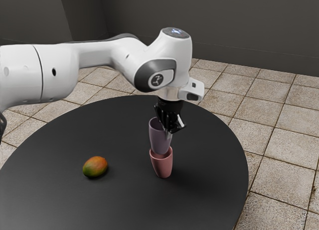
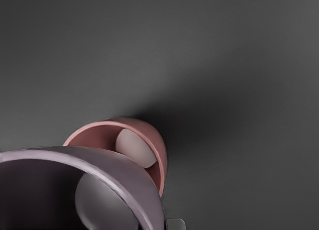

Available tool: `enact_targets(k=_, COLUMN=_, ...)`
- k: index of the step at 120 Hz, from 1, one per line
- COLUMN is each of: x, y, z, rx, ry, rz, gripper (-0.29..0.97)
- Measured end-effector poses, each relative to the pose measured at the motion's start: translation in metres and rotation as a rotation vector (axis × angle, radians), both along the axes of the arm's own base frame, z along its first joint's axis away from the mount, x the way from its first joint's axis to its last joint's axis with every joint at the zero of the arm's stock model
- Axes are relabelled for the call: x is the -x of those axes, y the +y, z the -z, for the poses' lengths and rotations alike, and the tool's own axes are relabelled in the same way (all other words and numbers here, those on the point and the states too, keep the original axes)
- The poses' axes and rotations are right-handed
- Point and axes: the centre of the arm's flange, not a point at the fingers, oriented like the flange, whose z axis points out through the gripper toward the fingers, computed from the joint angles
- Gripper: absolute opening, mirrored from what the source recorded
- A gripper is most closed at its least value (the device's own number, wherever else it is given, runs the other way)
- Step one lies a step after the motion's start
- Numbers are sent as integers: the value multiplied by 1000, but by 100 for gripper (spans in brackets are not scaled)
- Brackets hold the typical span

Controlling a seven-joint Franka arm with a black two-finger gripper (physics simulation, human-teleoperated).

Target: Place the left cup onto the right cup

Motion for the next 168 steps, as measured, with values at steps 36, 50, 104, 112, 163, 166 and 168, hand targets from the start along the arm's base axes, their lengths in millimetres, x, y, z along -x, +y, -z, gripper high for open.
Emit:
enact_targets(k=36, x=-13, y=0, z=12, rx=-15, ry=-4, rz=-26, gripper=-11)
enact_targets(k=50, x=-15, y=2, z=14, rx=-17, ry=-5, rz=-36, gripper=-11)
enact_targets(k=104, x=-8, y=-6, z=10, rx=-20, ry=9, rz=-50, gripper=53)
enact_targets(k=112, x=-7, y=-6, z=3, rx=-17, ry=5, rz=-54, gripper=57)
enact_targets(k=163, x=31, y=32, z=-99, rx=35, ry=-46, rz=-95, gripper=67)
enact_targets(k=166, x=33, y=35, z=-102, rx=34, ry=-44, rz=-98, gripper=67)
enact_targets(k=168, x=34, y=37, z=-104, rx=33, ry=-42, rz=-101, gripper=67)
